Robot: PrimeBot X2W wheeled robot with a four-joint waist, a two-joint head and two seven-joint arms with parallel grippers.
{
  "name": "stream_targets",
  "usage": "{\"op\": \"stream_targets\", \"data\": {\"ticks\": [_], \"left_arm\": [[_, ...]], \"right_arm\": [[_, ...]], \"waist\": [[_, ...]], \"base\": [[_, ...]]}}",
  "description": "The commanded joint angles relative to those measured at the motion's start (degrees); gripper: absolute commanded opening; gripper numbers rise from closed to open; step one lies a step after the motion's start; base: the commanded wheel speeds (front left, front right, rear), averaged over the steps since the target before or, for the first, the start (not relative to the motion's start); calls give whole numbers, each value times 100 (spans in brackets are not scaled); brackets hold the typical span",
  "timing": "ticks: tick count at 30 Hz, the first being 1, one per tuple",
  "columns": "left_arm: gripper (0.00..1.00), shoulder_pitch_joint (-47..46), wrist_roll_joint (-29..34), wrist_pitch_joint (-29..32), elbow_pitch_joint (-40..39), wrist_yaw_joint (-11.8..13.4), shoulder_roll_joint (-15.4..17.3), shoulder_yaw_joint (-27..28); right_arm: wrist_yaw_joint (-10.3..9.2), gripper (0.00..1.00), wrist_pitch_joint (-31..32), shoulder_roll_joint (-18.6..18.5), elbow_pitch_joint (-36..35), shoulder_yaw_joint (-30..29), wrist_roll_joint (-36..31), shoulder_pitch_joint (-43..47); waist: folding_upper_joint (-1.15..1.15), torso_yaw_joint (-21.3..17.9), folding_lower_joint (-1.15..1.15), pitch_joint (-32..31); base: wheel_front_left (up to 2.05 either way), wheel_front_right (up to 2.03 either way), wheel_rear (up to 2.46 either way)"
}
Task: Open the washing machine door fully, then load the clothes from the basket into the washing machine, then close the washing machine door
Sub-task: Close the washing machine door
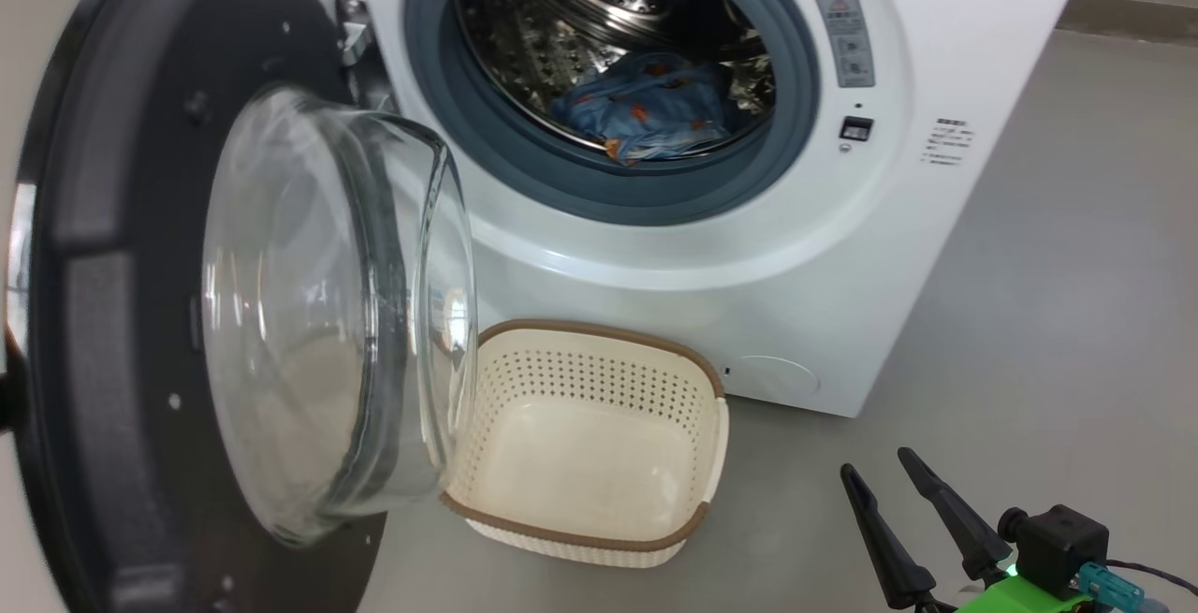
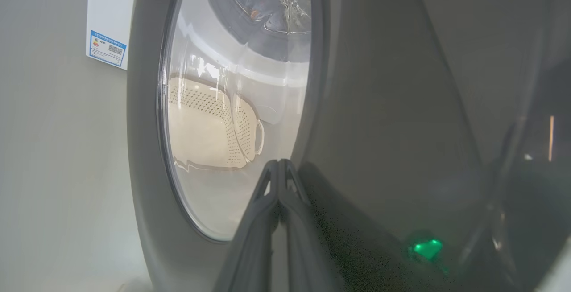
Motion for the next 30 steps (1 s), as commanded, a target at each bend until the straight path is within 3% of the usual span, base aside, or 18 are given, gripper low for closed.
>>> {"op": "stream_targets", "data": {"ticks": [1,17,30], "left_arm": [[0,-182,-70,68,-273,-4,199,206],[0,-570,-74,-15,-577,-47,-300,-90],[0,-1214,154,-366,-437,-71,-805,-300]], "right_arm": [[9,100,-28,-64,-165,123,-85,4],[9,100,-28,-17,-295,36,-325,-43],[9,100,-28,142,-337,-89,-314,-154]], "waist": [[0,-184,0,1],[0,-1304,0,147],[0,-1933,0,330]], "base": [[0,0,0],[0,0,0],[0,0,0]]}}
